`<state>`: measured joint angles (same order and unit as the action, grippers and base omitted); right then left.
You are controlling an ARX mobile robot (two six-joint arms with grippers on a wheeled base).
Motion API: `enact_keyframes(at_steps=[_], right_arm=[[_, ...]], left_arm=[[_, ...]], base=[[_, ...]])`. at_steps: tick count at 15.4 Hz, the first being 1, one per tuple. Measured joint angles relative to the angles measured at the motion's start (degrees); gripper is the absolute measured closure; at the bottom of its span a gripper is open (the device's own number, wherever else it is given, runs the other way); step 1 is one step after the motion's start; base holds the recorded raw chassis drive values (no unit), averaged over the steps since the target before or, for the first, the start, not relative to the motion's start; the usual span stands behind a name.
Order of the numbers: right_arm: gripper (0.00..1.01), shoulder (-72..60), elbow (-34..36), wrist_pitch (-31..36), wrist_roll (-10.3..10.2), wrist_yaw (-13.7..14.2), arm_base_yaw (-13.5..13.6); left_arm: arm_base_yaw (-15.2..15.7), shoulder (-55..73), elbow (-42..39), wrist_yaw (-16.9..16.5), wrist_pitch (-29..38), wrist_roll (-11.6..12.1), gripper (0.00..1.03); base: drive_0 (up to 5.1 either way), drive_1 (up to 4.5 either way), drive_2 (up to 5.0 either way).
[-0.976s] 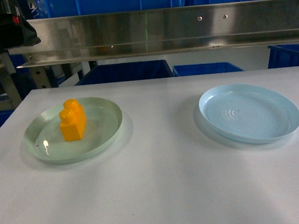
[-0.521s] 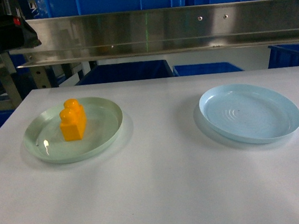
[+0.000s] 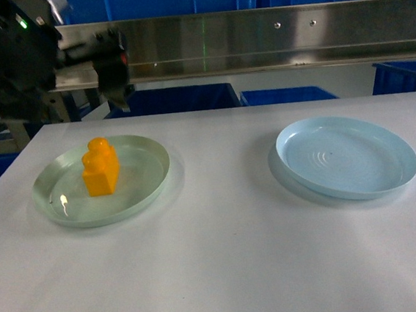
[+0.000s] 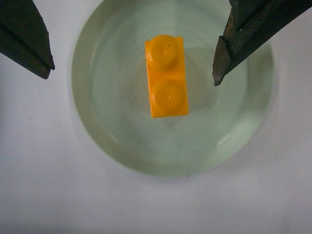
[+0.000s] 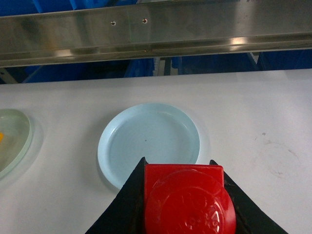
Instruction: Sort and place red and yellow blocks in left bins
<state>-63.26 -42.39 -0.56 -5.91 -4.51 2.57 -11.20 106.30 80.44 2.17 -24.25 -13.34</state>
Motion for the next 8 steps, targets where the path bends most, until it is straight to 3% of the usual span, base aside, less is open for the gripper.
enact_keyframes(at_steps=[2, 4, 8], right_arm=[[0.74, 0.0, 0.0, 0.0, 0.0, 0.0, 0.0], [0.74, 0.0, 0.0, 0.0, 0.0, 0.0, 0.0], [0.74, 0.0, 0.0, 0.0, 0.0, 0.0, 0.0]], left_arm=[[-0.5, 4.1, 0.0, 2.6, 1.9, 0.2, 0.05], [-0.2, 5.6, -0.2, 6.0, 4.1, 3.1, 0.05], [-0.7, 9.8, -1.3, 5.2, 3.6, 3.9, 0.05]], base=[[0.0, 0.0, 0.0], [0.0, 0.0, 0.0], [0.0, 0.0, 0.0]])
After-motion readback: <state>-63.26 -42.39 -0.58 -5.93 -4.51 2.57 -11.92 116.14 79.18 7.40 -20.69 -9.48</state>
